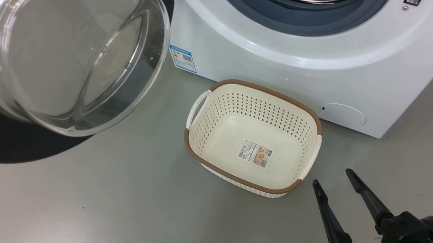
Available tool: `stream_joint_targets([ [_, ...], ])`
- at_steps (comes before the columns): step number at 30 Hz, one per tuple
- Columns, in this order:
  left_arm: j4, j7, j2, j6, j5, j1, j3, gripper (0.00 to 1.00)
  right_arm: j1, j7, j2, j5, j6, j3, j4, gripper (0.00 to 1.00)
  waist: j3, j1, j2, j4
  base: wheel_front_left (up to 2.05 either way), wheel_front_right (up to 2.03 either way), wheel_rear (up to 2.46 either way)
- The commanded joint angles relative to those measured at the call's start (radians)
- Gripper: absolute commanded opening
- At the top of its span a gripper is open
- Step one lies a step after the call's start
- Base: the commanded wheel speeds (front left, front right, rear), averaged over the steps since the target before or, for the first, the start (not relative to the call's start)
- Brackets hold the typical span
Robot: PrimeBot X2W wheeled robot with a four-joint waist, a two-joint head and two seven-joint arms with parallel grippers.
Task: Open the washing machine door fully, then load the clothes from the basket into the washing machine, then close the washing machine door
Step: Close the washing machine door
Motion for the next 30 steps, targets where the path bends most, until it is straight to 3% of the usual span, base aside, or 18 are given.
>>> stream_joint_targets([
  [1,-0.008,0.017,0.086,0.005,0.017,-0.038,0.021,0.00,-0.032,0.001,-0.007,0.007,0.002,0.025,-0.032,1.00,0.008,0.0000,0.0000,-0.009,0.00,0.00,0.00],
  [16,0.004,0.132,0.092,-0.006,0.029,-0.041,-0.042,0.00,-0.041,0.000,-0.012,0.010,0.002,0.015,-0.034,1.00,0.029,0.0000,0.0000,-0.011,0.00,0.00,0.00],
  [30,-0.116,0.281,0.074,-0.048,-0.033,0.071,-0.053,0.00,-0.046,-0.005,-0.006,0.002,0.002,0.006,-0.038,1.00,0.028,0.0000,0.0000,0.005,0.00,0.00,0.00],
])
